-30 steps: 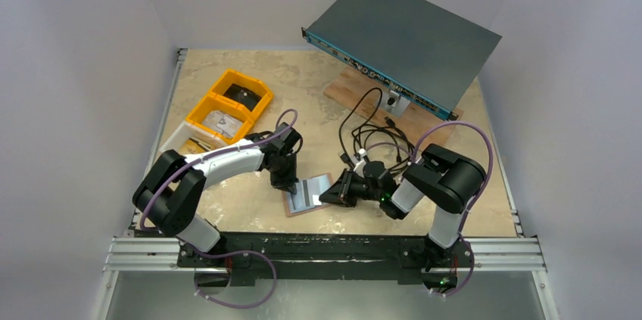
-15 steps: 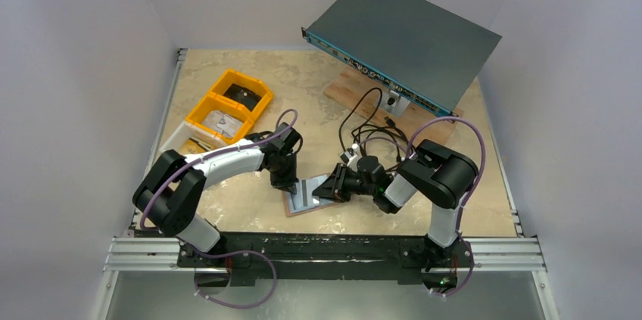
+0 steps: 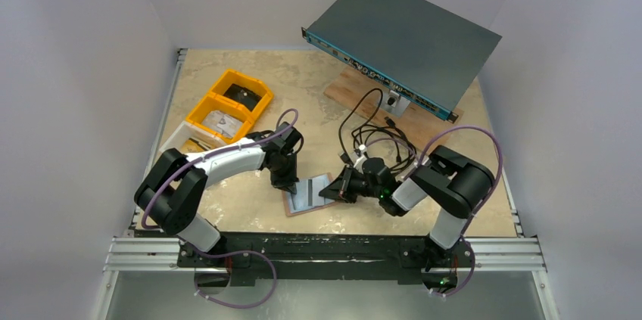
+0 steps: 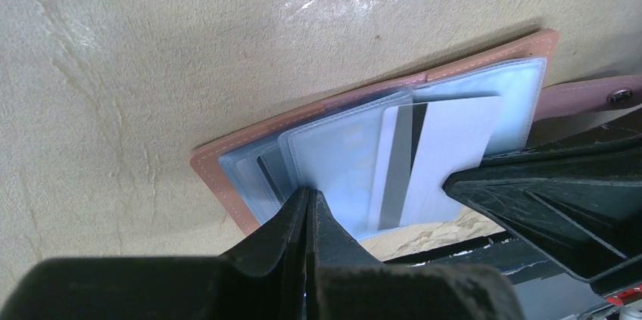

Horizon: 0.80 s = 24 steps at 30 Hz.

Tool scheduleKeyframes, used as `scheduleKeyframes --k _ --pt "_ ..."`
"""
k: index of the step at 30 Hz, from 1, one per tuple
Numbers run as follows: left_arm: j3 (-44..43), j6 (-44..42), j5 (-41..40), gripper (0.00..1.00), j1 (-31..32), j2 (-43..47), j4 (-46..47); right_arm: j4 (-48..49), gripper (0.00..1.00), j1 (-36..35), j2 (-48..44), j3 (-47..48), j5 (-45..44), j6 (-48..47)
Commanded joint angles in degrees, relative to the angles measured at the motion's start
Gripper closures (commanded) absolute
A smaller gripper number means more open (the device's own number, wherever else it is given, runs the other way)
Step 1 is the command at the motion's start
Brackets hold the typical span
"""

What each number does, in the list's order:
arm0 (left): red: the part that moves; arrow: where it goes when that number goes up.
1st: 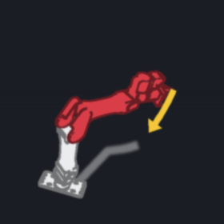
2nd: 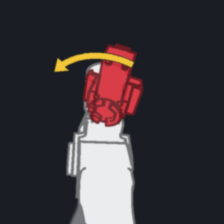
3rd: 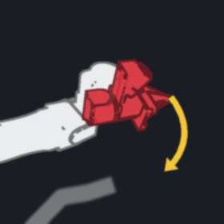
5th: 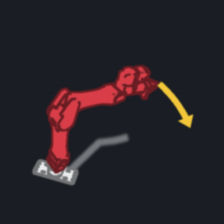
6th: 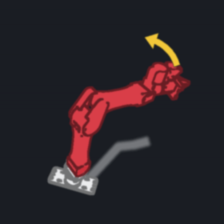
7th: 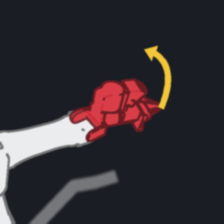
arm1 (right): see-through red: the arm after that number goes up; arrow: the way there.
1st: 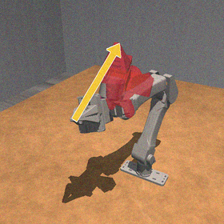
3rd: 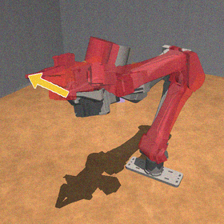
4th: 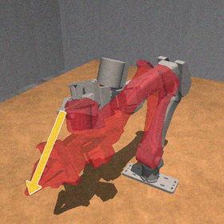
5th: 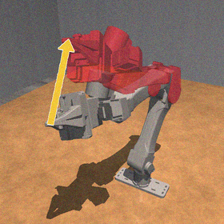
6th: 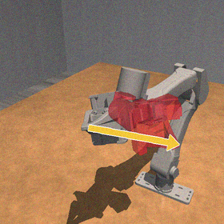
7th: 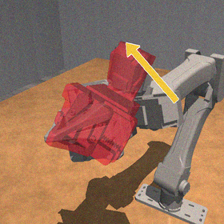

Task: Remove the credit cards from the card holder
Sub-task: Remove the credit card from the card holder.

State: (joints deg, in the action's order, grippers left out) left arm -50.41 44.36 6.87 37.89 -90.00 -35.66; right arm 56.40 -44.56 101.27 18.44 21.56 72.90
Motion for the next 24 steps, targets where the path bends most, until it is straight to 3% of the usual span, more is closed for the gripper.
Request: scheduleKeyframes --k 1,18,24 --pt "1.39 -1.27 -6.68 1.0 -0.43 -2.04 -3.49 -10.07 1.0 0.35 -5.27 -1.25 -4.86 -5.05" --pt "-4.25 -3.45 -4.46 1.0 -0.33 3.18 -4.92 -26.87 1.0 0.35 -18.89 3.89 -7.68 -11.88" --pt "-8.22 -3.92 -1.84 0.8 -0.33 7.11 -6.77 -23.62 1.0 0.37 -17.7 6.26 -2.68 -11.24"
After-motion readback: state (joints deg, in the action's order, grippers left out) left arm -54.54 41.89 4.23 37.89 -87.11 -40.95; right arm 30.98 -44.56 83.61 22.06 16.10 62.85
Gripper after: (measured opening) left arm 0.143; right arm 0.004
